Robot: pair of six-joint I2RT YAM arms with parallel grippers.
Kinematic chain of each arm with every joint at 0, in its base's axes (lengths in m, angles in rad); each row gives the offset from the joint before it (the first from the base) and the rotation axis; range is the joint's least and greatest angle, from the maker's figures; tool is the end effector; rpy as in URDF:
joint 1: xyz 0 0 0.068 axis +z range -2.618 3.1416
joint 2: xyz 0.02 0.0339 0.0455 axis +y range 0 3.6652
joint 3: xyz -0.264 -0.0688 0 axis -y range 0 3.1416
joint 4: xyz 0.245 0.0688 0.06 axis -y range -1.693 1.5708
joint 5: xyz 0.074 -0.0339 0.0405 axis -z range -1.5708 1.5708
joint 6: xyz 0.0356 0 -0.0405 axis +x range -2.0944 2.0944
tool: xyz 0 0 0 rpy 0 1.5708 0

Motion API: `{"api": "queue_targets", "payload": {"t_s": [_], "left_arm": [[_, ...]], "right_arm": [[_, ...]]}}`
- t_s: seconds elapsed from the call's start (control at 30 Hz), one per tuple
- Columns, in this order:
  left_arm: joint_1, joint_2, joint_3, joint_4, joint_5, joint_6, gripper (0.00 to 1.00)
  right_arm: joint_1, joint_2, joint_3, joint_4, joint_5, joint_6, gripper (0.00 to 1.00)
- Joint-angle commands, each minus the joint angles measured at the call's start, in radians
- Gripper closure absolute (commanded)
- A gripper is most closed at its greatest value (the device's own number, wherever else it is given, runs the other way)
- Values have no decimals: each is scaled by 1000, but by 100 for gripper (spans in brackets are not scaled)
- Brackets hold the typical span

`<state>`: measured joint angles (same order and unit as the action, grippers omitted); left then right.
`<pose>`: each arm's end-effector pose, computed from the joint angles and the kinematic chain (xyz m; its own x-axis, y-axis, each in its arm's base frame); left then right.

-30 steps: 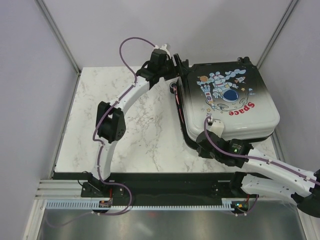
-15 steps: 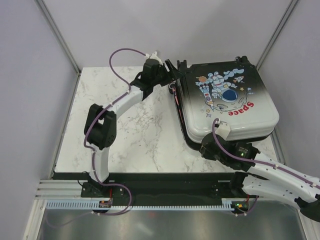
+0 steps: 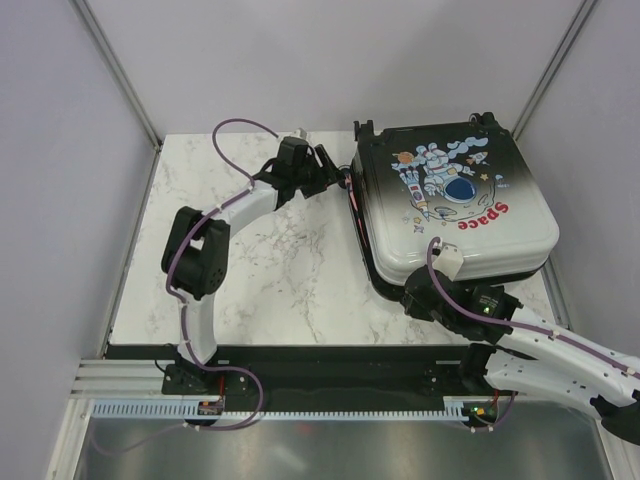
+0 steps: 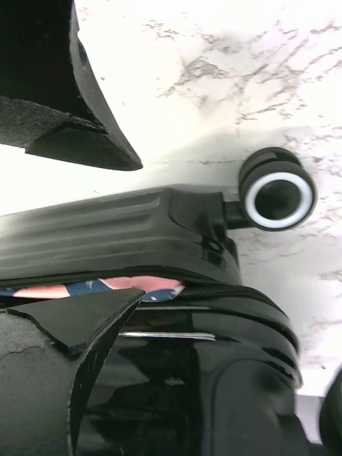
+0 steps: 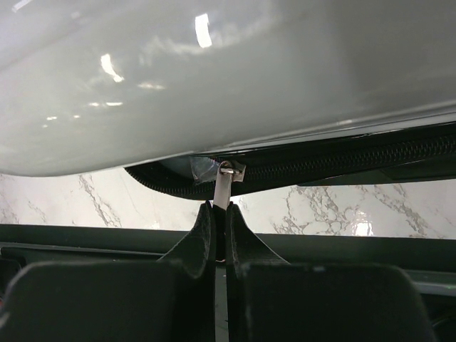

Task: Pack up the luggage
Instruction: Zip the luggage at the center of the board.

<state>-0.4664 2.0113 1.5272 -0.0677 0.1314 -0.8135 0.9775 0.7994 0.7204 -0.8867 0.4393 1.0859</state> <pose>0.4181 -0.2157 0.2341 -0.7180 -0.4451 -0.5351 0.0344 0.7451 -0.6660 0.0938 0.1120 0.2559 -0.7585 0.3073 -0.5746 0.1201 0.9326 0.3402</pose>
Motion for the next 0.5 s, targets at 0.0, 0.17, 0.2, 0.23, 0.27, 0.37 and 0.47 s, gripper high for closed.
{"api": "queue_targets", "payload": {"t_s": [0.0, 0.17, 0.2, 0.23, 0.27, 0.37, 0.47], "left_arm": [[-3, -11, 17, -24, -1, 62, 28], [-24, 20, 66, -11, 22, 82, 27], [-28, 39, 89, -20, 25, 86, 27], [-31, 47, 103, -30, 25, 88, 27], [-35, 55, 114, -35, 27, 86, 27], [-49, 76, 137, -40, 33, 93, 27], [-58, 98, 162, -81, 19, 109, 28]], "right_arm": [[-17, -14, -21, -112, 91, 0, 100], [-17, -8, -21, -110, 88, 0, 100], [-17, 0, -19, -109, 85, -3, 100], [-17, 0, -19, -106, 85, -3, 100], [-17, 3, -18, -107, 81, -4, 100], [-17, 1, -18, -107, 82, -4, 100], [-16, -2, -18, -106, 85, 0, 100]]}}
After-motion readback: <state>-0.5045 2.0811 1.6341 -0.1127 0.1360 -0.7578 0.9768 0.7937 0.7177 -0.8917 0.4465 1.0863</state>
